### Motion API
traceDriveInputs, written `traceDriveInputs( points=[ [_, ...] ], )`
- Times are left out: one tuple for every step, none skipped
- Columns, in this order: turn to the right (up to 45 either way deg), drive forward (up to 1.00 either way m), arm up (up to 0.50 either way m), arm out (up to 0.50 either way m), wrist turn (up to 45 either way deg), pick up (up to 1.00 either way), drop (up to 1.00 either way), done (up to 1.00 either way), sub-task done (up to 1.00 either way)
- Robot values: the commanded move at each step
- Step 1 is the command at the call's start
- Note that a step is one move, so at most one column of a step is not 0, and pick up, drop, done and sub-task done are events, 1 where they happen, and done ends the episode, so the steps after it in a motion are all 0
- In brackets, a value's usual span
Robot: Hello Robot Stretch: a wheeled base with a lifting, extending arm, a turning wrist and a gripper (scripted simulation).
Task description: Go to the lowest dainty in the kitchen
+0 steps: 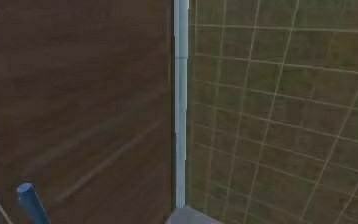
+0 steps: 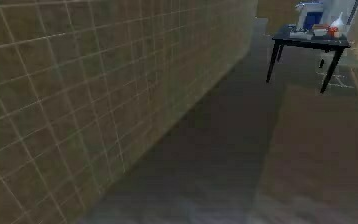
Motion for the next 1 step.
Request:
traceDriveInputs(
  points=[
    [-45.0,0.00,0.00,0.00,0.0,0.00,0.00,0.00,0.00]
  ],
)
